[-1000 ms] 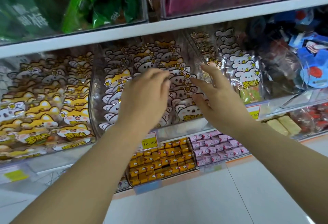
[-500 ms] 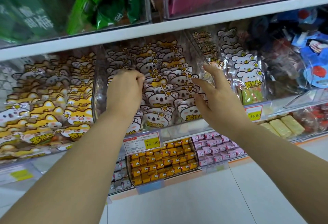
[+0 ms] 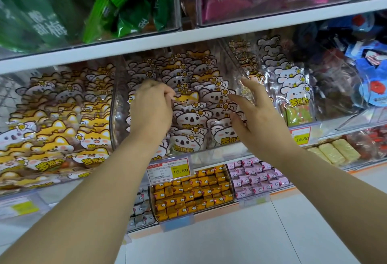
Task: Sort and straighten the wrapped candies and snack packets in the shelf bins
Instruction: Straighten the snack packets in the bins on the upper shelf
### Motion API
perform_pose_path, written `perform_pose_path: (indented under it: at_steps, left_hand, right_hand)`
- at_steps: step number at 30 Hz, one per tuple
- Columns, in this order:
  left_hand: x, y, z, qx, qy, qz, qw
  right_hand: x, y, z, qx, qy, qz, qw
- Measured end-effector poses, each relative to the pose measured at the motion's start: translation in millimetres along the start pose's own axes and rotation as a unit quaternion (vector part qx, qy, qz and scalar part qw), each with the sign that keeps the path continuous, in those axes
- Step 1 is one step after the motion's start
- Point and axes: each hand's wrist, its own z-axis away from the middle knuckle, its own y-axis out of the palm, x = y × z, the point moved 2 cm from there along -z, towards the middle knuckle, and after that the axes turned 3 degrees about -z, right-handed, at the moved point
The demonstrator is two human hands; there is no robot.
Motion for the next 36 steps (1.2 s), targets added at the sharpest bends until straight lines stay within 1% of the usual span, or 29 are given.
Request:
perform_pose_path:
  at_steps: [5,8,12,15,18,20,22,24,27,30,33,34,36]
  left_hand:
    - [2,-8,0,-0.051,-0.019,0.105,0.993]
    - [-9,-20,8,-0.097,-0.004,0.149,0.984]
    - [-18,-37,19,-0.172,0.017,0.215,0.961]
    - [-19,-46,41,-0.193,0.054,0.245,0.949]
    - [-19,-55,62,-0.214,0.047,0.263,0.939]
    - [-20,-65,70,-0.239,0.036,0.269,0.932]
    - [-22,-79,77,-0.246,0.032,0.281,0.927]
    - [-18,-92,86,-0.240,0.024,0.293,0.925]
    - [-2,-110,104,-0.216,-0.021,0.318,0.923]
    - [26,-125,120,-0.173,-0.079,0.394,0.899]
    - [57,-133,138,-0.104,-0.157,0.480,0.857]
    - [66,-134,144,-0.074,-0.171,0.494,0.849]
    - [81,-140,155,-0.013,-0.175,0.497,0.850]
  right_hand:
    - [1,1,0,0.002,0.011,-0.005,1.000]
    - [2,0,0,0.005,0.009,-0.006,1.000]
    - [2,-1,0,0.014,0.017,-0.013,1.000]
    - [5,-1,0,0.002,0.025,0.002,1.000]
    - [22,-5,0,-0.022,0.053,0.019,0.998]
    - [48,-8,3,-0.029,0.018,-0.029,0.999]
    - [79,-10,3,0.008,-0.031,-0.109,0.994]
    - [106,-13,1,0.054,-0.053,-0.176,0.981]
    - [135,-12,1,0.112,-0.014,-0.260,0.959]
    - [160,-4,8,0.157,-0.019,-0.272,0.949]
    - [186,7,19,0.197,-0.027,-0.277,0.940]
    - [194,11,21,0.203,-0.018,-0.285,0.937]
    - [210,22,26,0.215,-0.014,-0.285,0.934]
